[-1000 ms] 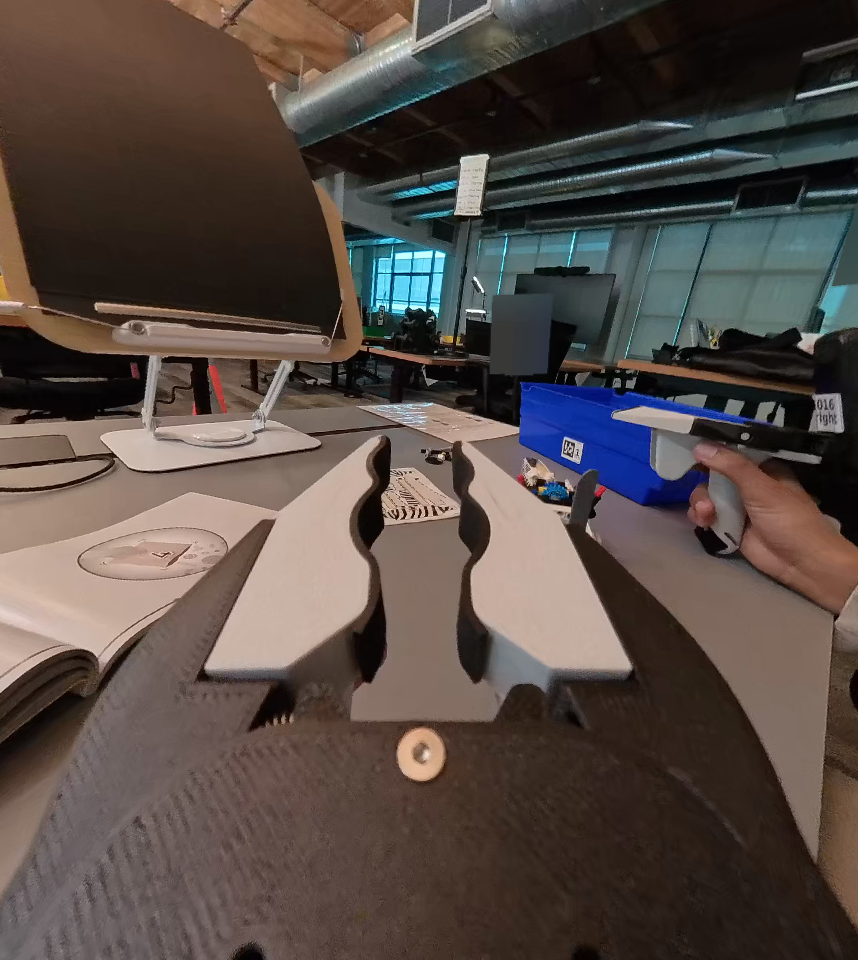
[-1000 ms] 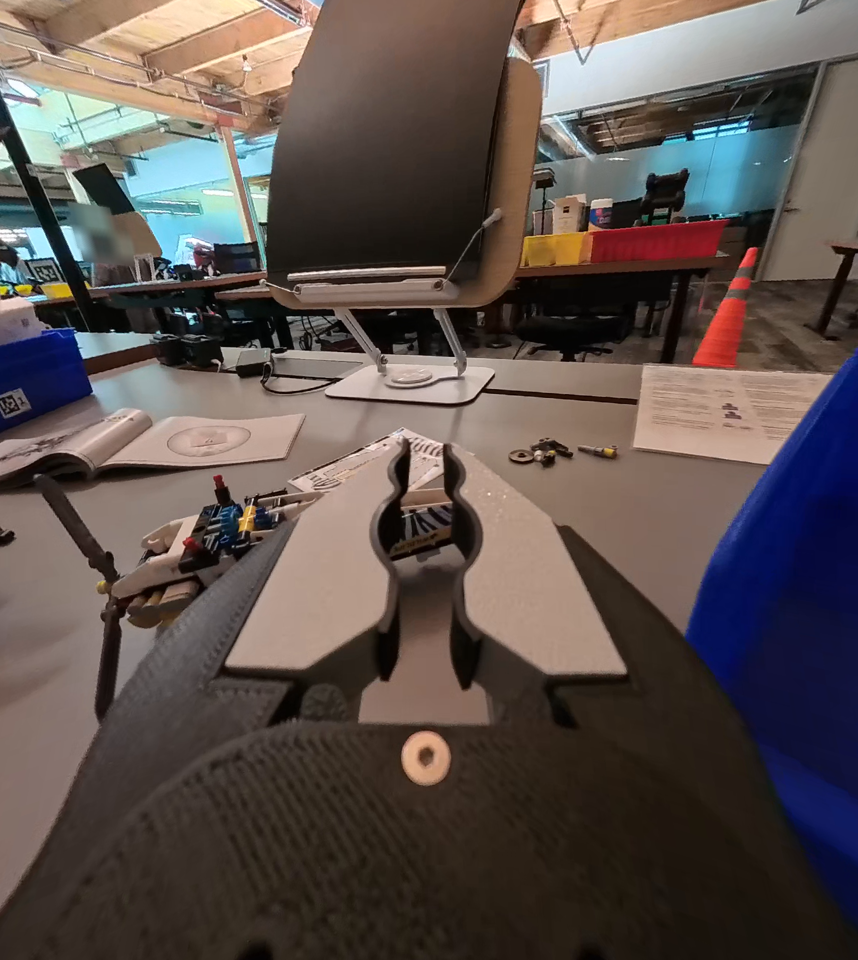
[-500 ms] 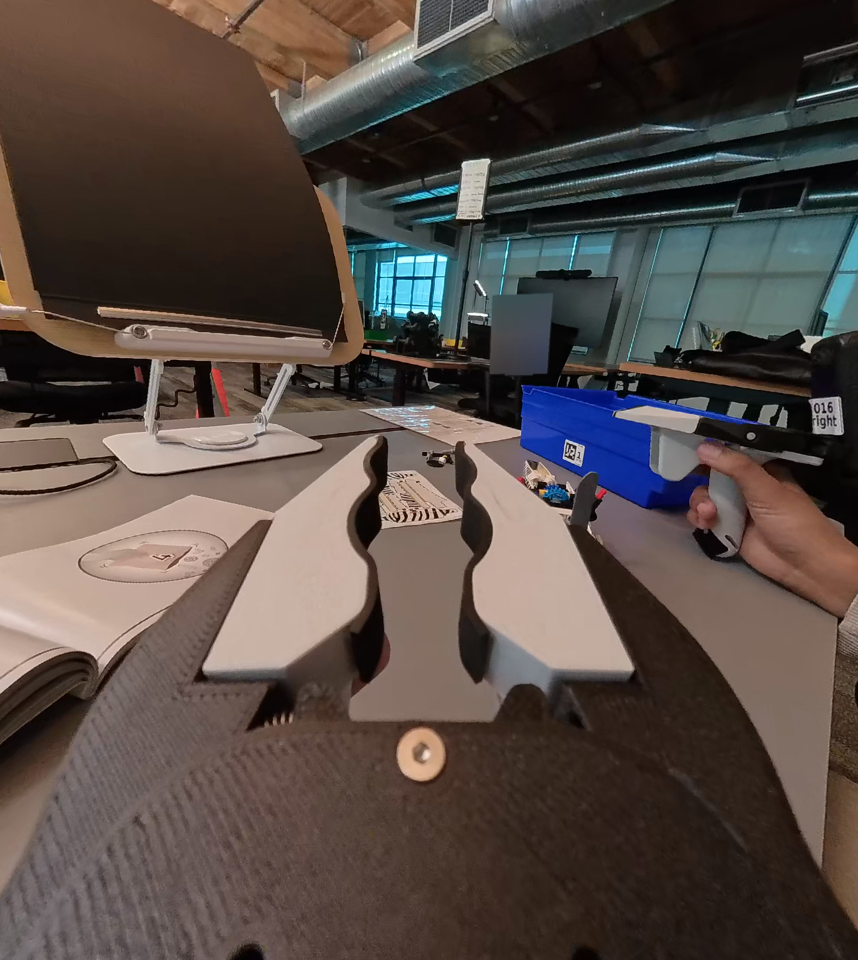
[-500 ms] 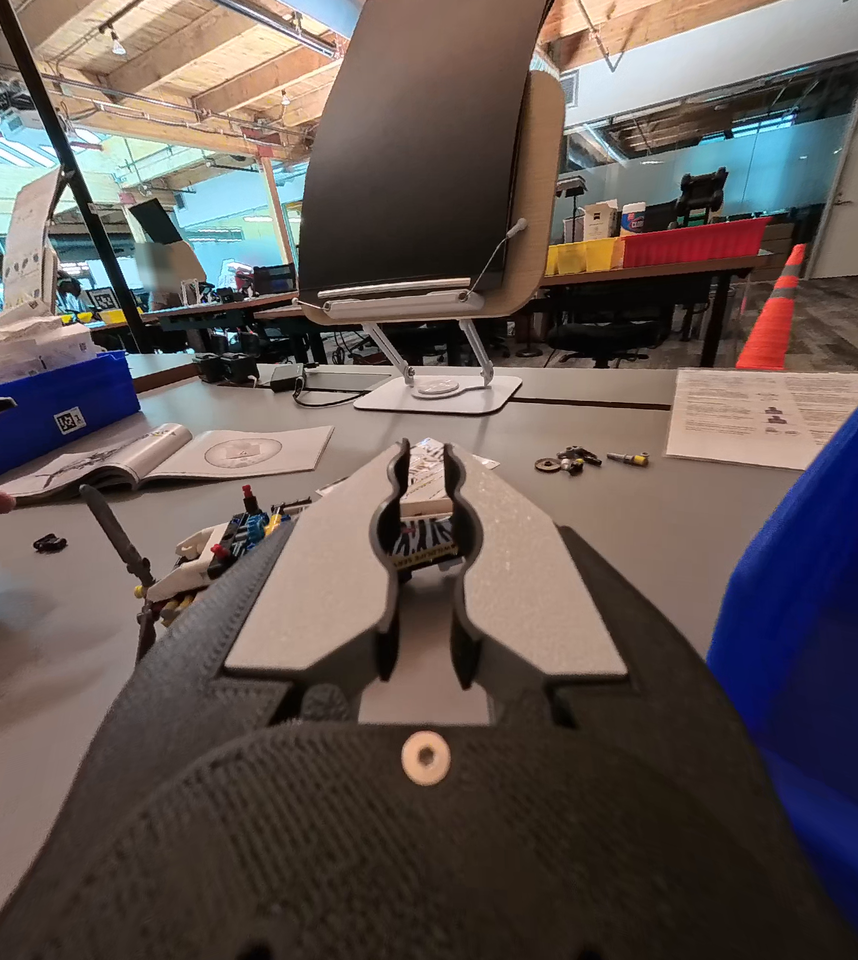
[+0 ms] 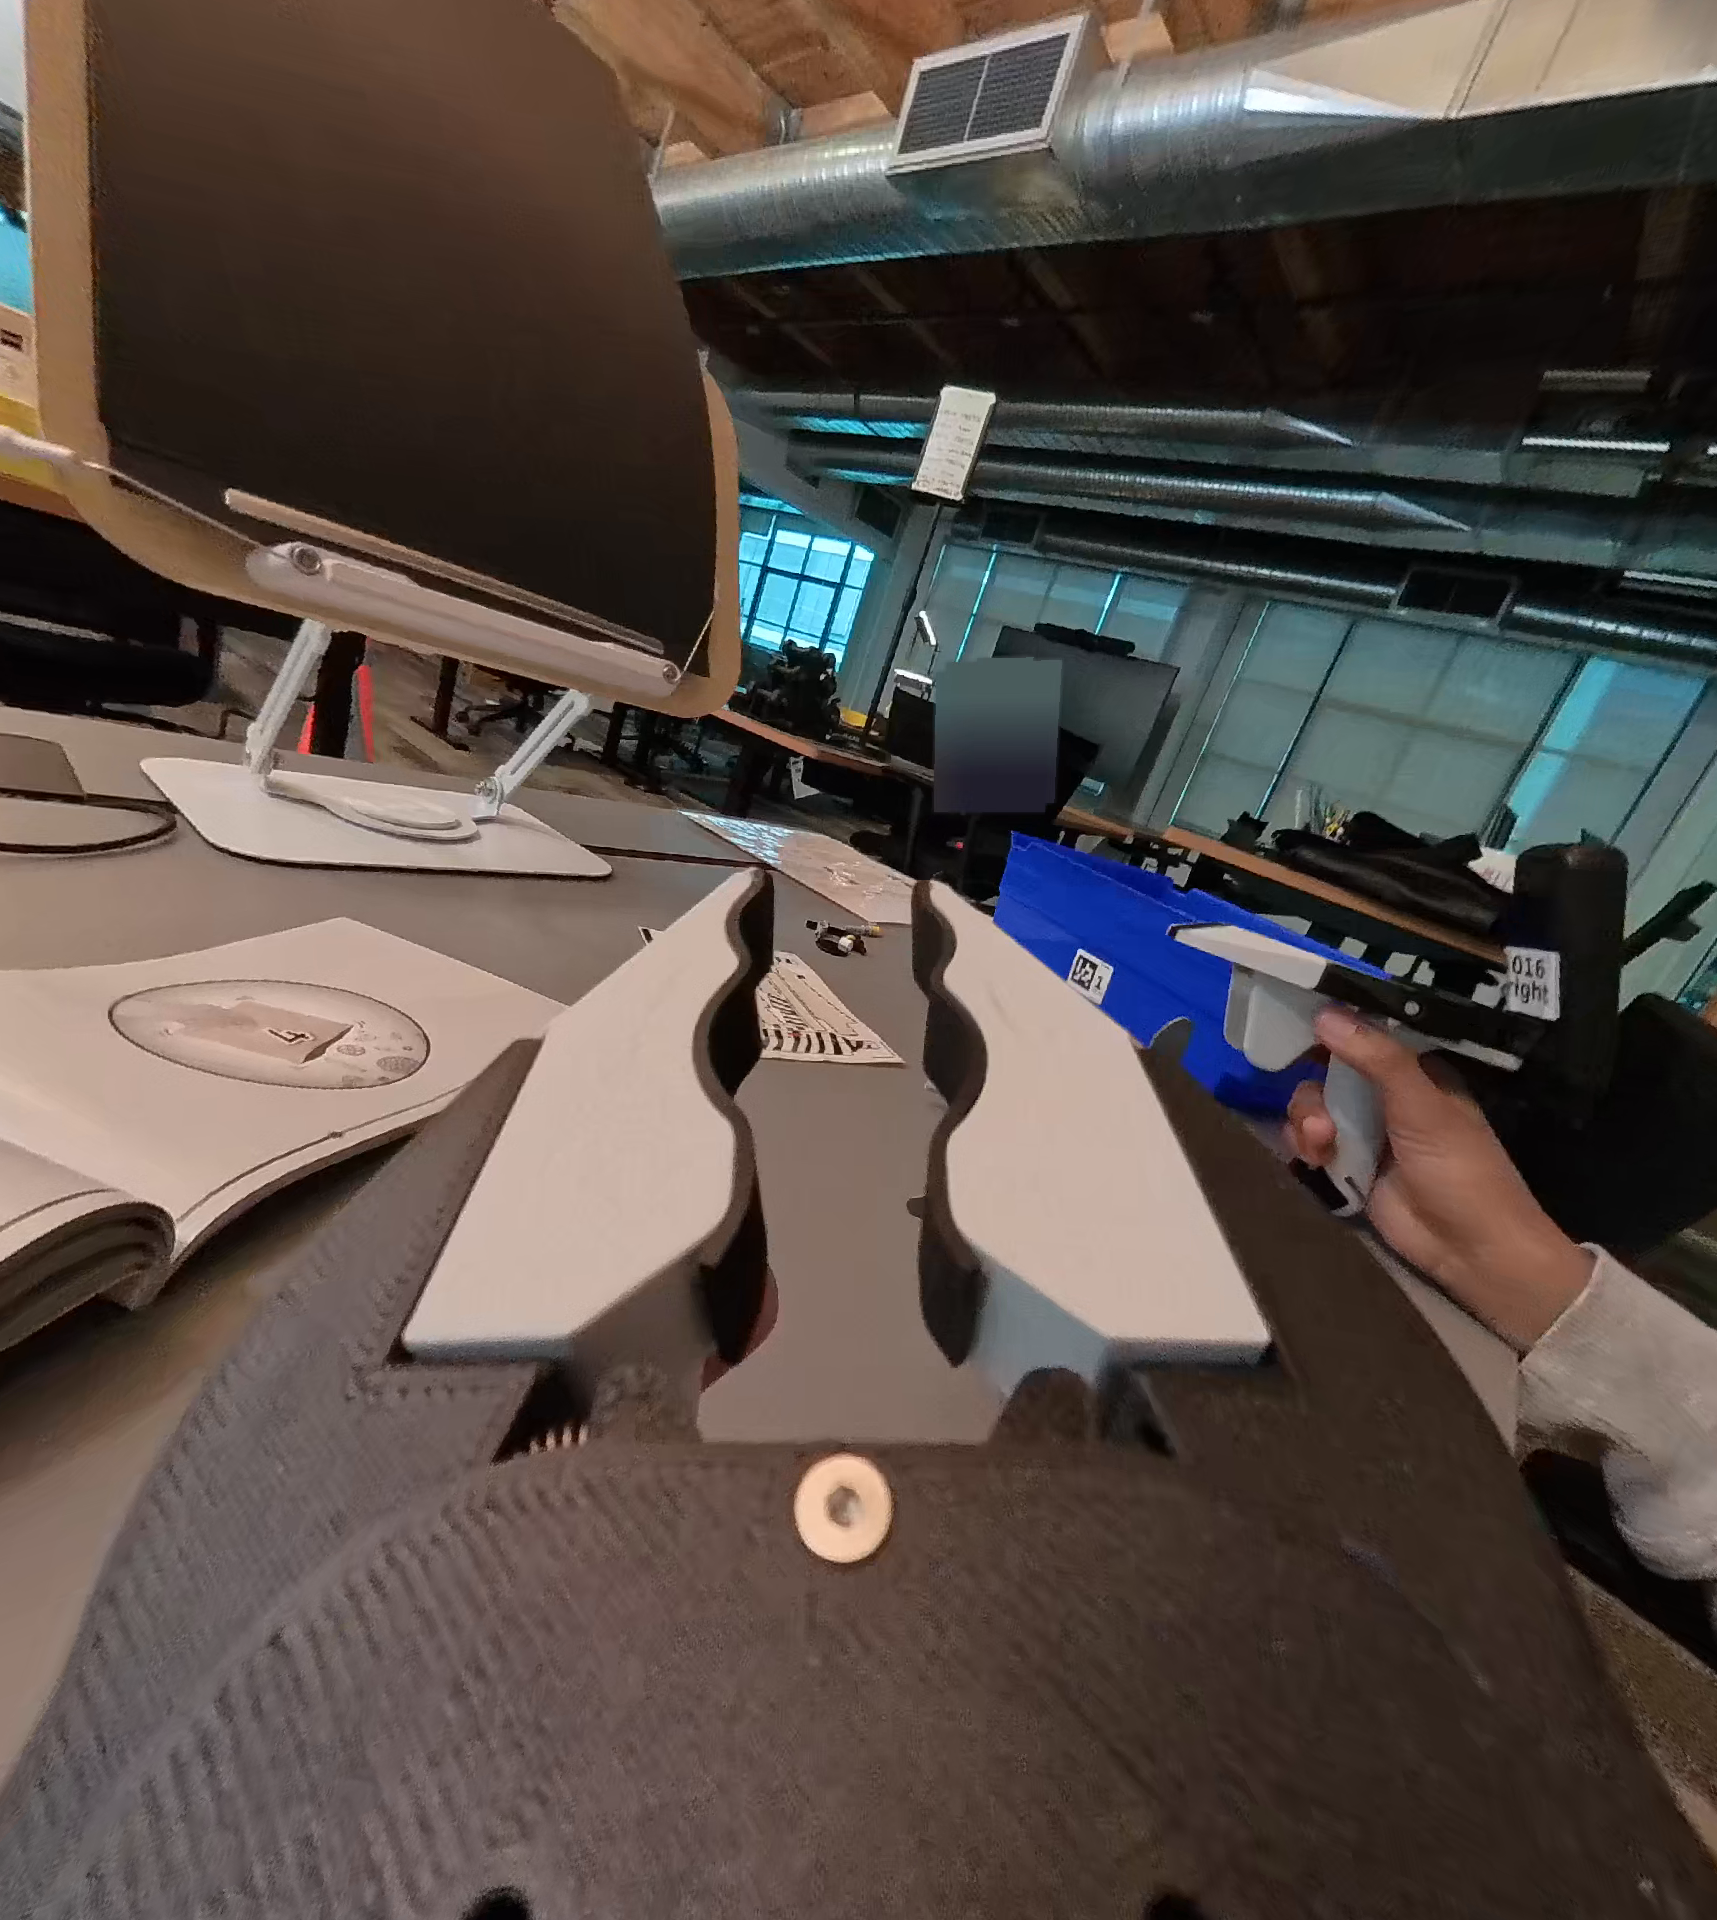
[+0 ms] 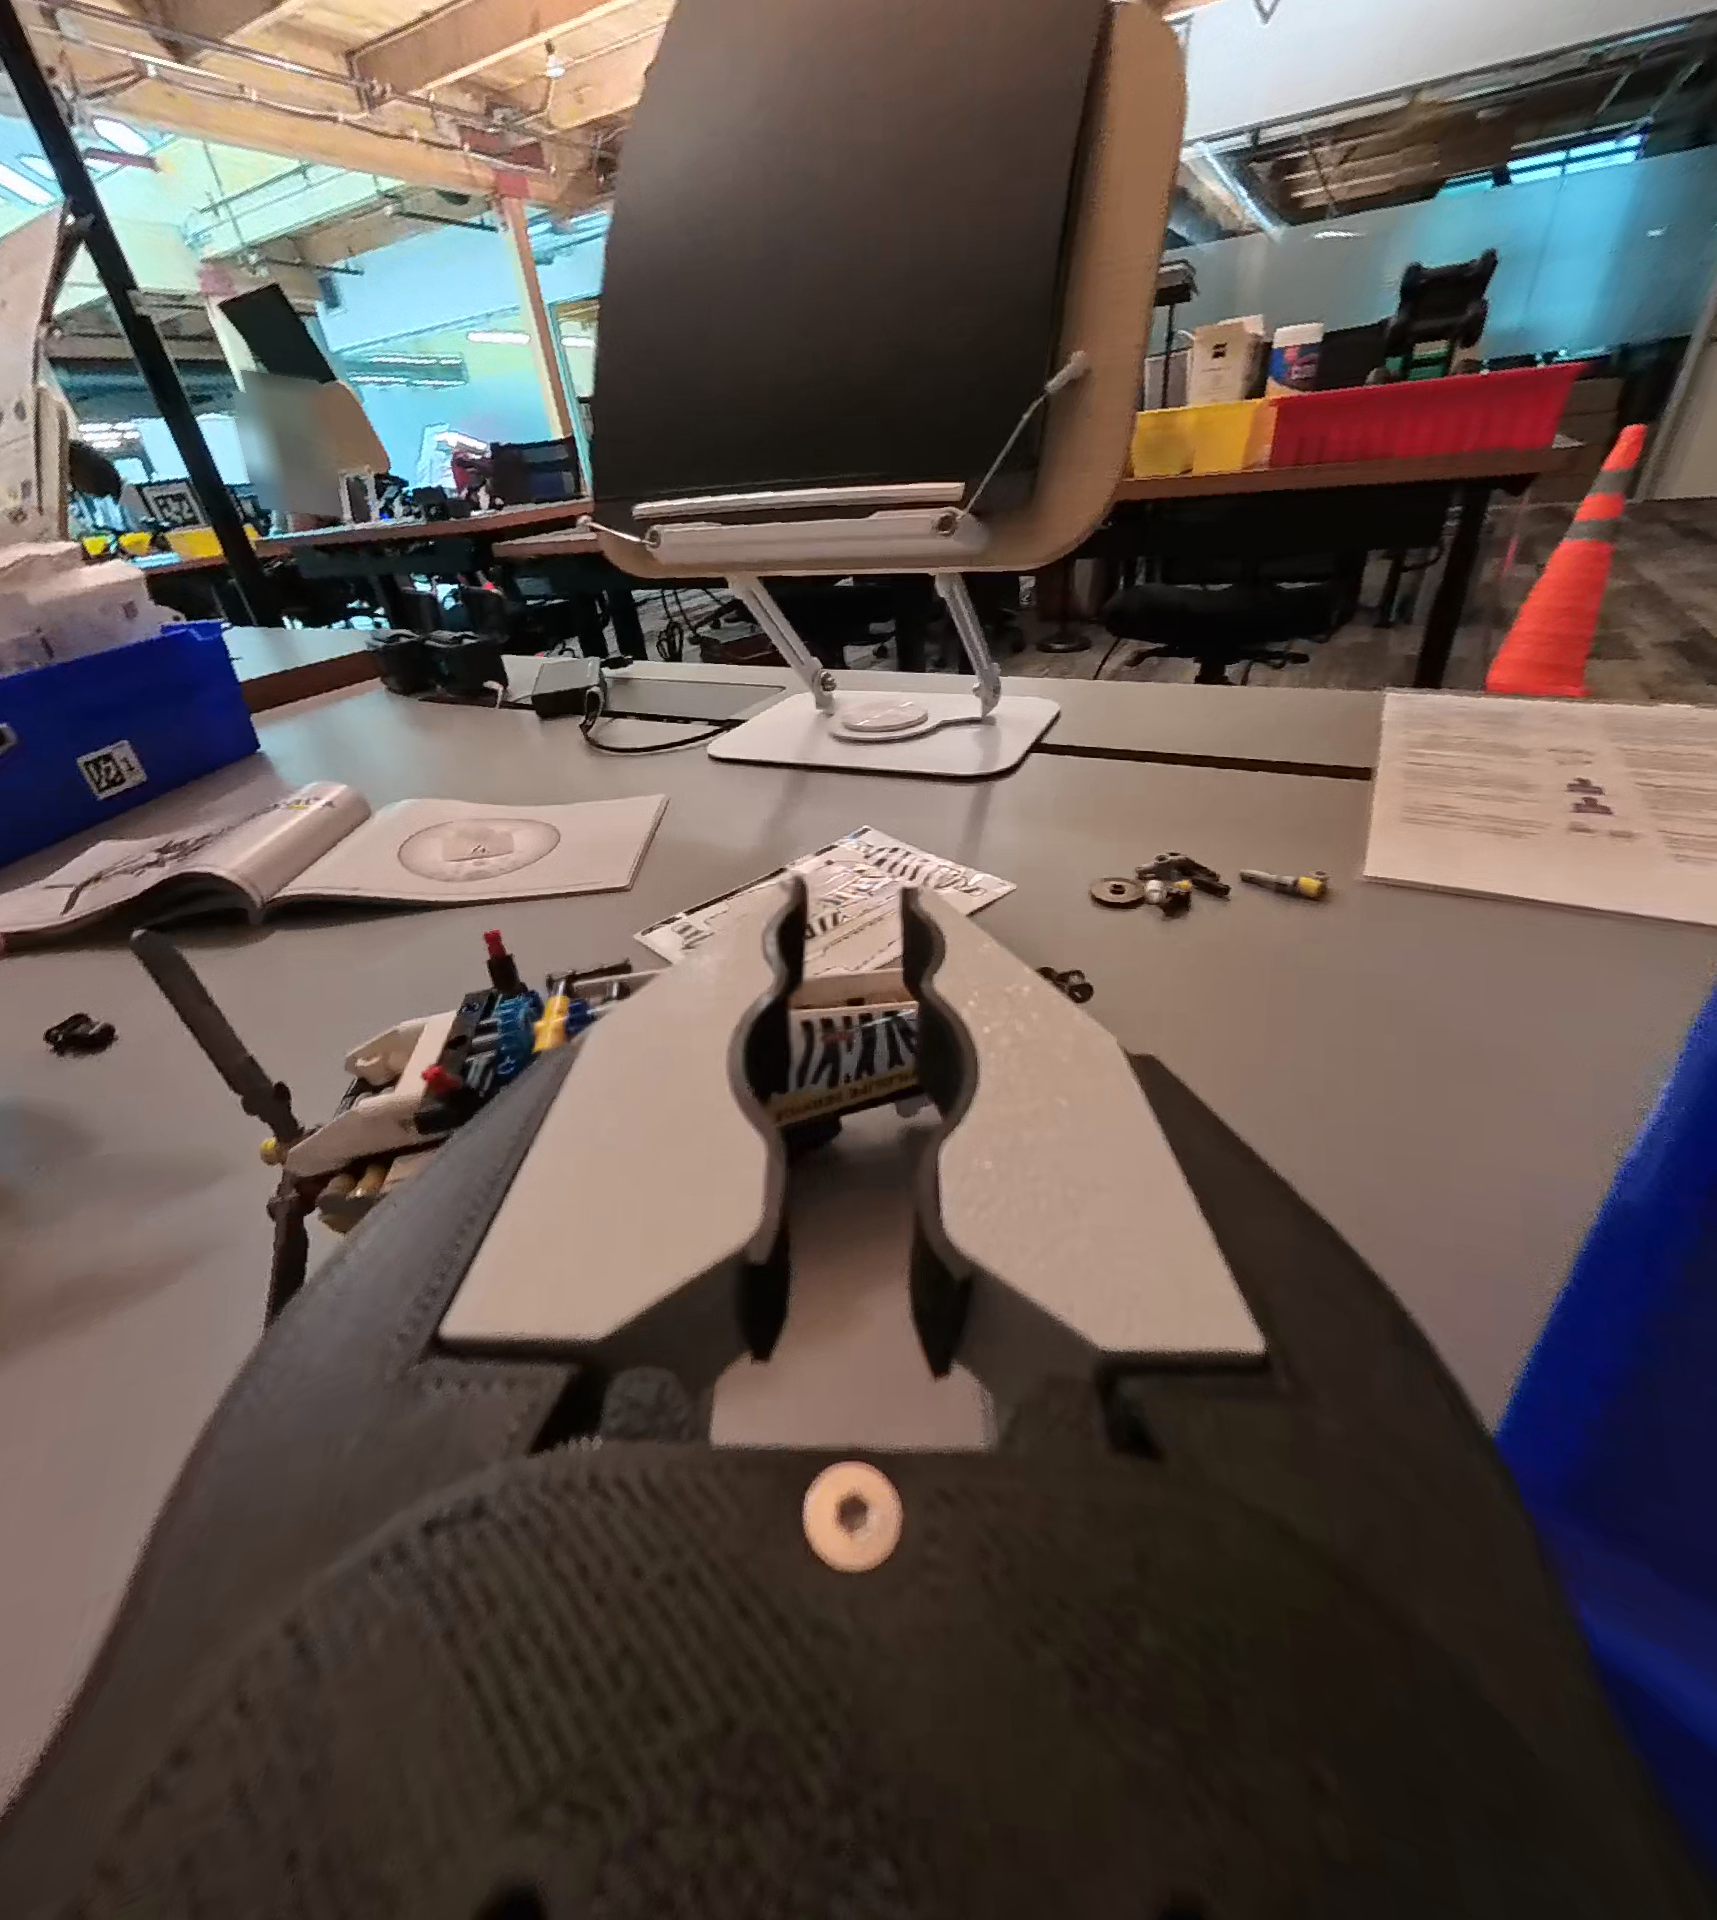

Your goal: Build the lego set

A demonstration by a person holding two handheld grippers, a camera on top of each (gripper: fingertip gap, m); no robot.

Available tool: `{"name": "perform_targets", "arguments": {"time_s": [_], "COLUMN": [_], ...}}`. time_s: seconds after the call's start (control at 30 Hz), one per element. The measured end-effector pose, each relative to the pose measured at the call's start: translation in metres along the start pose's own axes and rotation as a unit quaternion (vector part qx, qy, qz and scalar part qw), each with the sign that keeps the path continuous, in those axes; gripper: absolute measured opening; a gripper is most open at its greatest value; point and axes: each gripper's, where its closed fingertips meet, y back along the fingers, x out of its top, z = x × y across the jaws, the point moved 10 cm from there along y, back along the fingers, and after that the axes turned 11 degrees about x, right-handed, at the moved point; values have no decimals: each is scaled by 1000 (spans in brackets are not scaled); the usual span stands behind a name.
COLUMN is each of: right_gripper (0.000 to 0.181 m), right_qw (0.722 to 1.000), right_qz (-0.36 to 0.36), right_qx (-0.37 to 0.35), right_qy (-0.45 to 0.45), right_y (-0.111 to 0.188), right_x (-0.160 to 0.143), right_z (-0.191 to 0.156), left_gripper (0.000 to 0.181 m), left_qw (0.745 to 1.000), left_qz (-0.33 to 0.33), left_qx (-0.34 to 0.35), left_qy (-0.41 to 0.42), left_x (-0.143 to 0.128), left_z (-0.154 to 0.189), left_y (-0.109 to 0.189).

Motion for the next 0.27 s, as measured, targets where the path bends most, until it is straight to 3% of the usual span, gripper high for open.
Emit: {"name": "perform_targets", "arguments": {"time_s": [0.27], "right_gripper": [22], "right_qw": [999], "right_qz": [22], "right_qx": [17], "right_qy": [-30], "right_y": [8], "right_x": [2], "right_z": [8], "left_gripper": [29], "left_qw": [998], "left_qz": [2], "left_qx": [23], "left_qy": [56], "left_x": [1], "left_z": [-13], "left_y": [0]}}
